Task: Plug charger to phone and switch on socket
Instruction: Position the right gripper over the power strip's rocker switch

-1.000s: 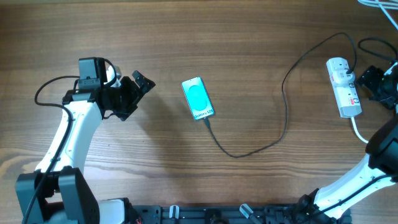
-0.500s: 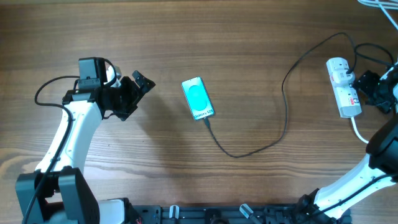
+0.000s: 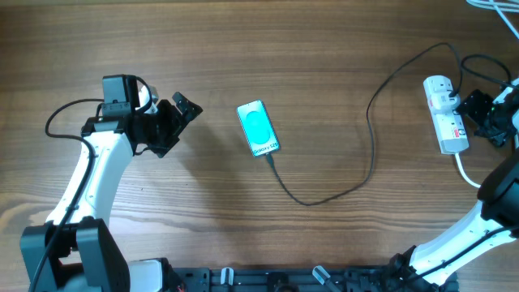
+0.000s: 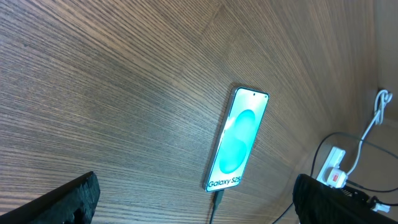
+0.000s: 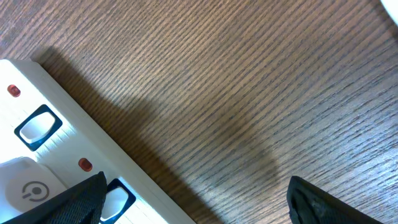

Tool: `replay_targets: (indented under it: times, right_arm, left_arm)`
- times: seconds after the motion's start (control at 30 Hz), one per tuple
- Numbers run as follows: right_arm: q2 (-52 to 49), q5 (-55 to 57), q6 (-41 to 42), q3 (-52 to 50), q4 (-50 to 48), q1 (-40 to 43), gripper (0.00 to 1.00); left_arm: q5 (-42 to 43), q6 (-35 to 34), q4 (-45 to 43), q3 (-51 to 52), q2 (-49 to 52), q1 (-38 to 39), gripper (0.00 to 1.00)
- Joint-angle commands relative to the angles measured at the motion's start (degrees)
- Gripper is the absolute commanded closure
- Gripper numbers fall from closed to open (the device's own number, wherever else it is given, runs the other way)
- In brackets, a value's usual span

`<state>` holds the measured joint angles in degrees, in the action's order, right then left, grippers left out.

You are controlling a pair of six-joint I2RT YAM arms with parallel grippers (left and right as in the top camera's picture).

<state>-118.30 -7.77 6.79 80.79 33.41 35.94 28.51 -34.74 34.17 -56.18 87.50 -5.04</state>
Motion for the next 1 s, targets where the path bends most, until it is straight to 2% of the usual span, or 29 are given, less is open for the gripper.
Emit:
replay_targets:
  times: [0.0, 0.17, 0.6, 0.7, 0.97]
  right_arm:
    - [-1.49, -1.07, -0.79, -1.11, 1.09, -0.33, 0.05]
    - [-1.49, -1.11, -0.83, 3.50, 4.04, -0.33, 0.02]
    - [-1.49, 0.94, -0.83, 3.61, 7.85, -0.35, 0.02]
    - [-1.49, 4.31, -0.68, 3.52, 7.28, -0.35, 0.01]
    - [-1.51, 2.34, -0.61, 3.50, 6.71, -0.35, 0.01]
  left_arm:
    - [-0.33, 1.11, -0.07, -0.07, 0.26, -0.33, 0.00]
    - [-0.33, 1.11, -0.07, -0.07, 0.26, -0.33, 0.00]
    - [-0.35, 1.11, -0.07, -0.07, 0.26, -0.33, 0.00]
    - [-0.35, 1.11, -0.07, -0.07, 0.26, -0.33, 0.00]
    - [-0.35, 1.11, -0.07, -0.07, 0.26, -0.33, 0.00]
